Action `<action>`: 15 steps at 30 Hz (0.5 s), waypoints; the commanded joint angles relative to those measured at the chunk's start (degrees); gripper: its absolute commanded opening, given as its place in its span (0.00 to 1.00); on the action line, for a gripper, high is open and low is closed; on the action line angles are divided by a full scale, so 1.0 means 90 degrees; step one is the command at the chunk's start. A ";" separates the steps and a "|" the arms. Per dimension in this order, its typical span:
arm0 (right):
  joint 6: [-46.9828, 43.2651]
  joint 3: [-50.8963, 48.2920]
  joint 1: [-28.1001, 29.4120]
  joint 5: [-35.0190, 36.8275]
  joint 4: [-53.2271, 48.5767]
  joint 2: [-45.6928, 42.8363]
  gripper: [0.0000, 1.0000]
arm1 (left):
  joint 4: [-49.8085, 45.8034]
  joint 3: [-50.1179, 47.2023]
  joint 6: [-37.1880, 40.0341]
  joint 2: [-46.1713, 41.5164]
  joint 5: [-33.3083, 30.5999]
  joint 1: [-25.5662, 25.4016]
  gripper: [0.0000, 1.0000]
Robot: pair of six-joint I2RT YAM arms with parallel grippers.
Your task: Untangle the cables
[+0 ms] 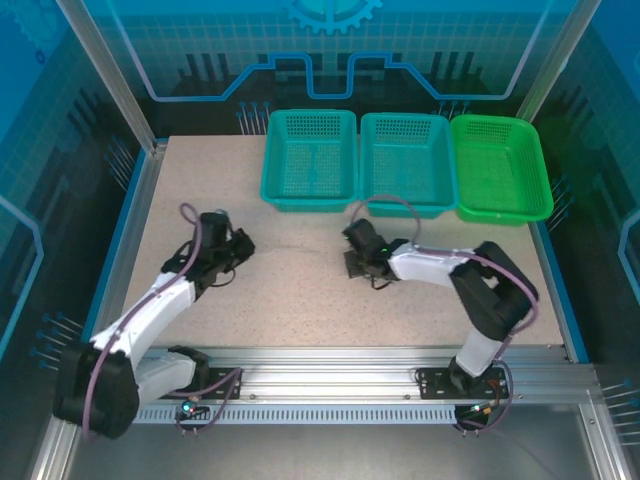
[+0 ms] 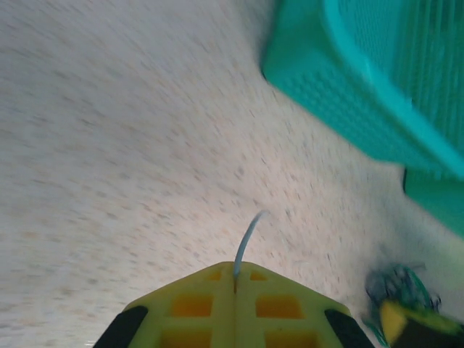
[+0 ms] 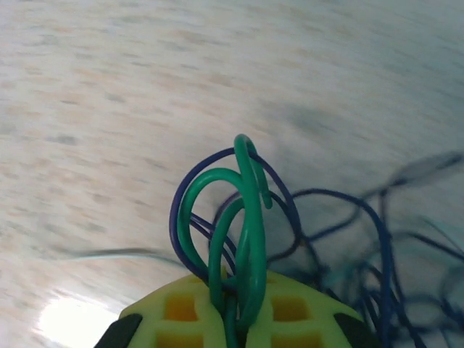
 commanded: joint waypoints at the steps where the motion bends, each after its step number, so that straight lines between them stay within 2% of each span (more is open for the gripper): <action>1: 0.0176 -0.0858 -0.0661 -0.0206 0.0138 -0.1099 0.04 | -0.0693 -0.0245 0.0049 -0.0555 -0.0311 0.0389 0.00; 2: 0.0213 -0.1101 -0.0869 -0.0363 0.0239 -0.1384 0.03 | -0.0681 -0.0263 0.0147 -0.0593 -0.0225 0.0393 0.00; 4: 0.0220 -0.1370 -0.1118 -0.0703 0.0411 -0.1734 0.00 | -0.0191 -0.0404 0.0327 -0.0473 0.0507 0.0383 0.00; 6: 0.0142 -0.1343 -0.1135 -0.0968 0.0419 -0.1883 0.00 | 0.0517 -0.0574 0.0299 -0.0174 0.1285 0.0262 0.00; 7: 0.0115 -0.1270 -0.1129 -0.1094 0.0381 -0.1922 0.00 | 0.0751 -0.0603 0.0326 -0.0047 0.1411 0.0125 0.00; 11: -0.0059 -0.1014 -0.1072 -0.1591 0.0346 -0.2345 0.00 | 0.1121 -0.0433 0.0793 0.0221 0.1303 -0.0614 0.02; 12: -0.0172 -0.0973 -0.1071 -0.1741 0.0375 -0.2511 0.00 | 0.1198 -0.0422 0.0880 0.0201 0.1275 -0.0700 0.09; 15: -0.0546 -0.0808 -0.1066 -0.2094 0.0260 -0.2944 0.00 | 0.1301 -0.0451 0.1031 -0.0011 0.1139 -0.0730 0.19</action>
